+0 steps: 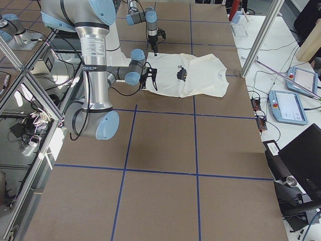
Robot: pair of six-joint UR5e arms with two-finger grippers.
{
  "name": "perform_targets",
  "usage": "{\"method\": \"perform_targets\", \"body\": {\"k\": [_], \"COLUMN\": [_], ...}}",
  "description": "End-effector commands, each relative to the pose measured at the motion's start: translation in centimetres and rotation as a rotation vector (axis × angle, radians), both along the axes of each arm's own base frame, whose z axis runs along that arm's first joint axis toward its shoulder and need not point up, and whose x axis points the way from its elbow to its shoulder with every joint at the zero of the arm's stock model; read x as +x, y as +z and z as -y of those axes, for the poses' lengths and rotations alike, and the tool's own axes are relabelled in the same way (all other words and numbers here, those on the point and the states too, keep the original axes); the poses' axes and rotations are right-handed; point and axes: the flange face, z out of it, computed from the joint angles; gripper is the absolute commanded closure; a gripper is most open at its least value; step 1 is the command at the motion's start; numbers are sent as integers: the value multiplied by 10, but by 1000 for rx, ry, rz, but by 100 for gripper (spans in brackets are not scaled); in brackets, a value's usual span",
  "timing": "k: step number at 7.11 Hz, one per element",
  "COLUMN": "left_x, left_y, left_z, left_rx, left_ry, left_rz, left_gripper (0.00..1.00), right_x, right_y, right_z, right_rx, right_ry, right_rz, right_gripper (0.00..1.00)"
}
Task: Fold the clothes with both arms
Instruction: 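Move both grippers down to the shirt's hem corners nearest the robot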
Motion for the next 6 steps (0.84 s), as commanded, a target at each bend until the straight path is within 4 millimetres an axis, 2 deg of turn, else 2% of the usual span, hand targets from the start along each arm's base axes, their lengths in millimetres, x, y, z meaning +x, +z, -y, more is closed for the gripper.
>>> {"method": "perform_targets", "body": {"k": [1,3,5,6], "left_x": [-1,2,2,2], "left_y": [24,24,24,24], "left_z": [-13,-18,-19,-19], "left_rx": [-11,-13,-15,-15], "left_ry": [16,25,27,27], "left_rz": [44,44,42,42], "left_gripper": [4,10,21,46], "right_x": [4,7,9,9], "right_y": [-1,-2,-2,-3], "right_z": [5,10,13,14], "right_rx": [-5,-7,-7,-5], "right_ry": [6,4,8,10], "right_rz": [3,7,7,11], "right_gripper": [100,100,100,100]}}
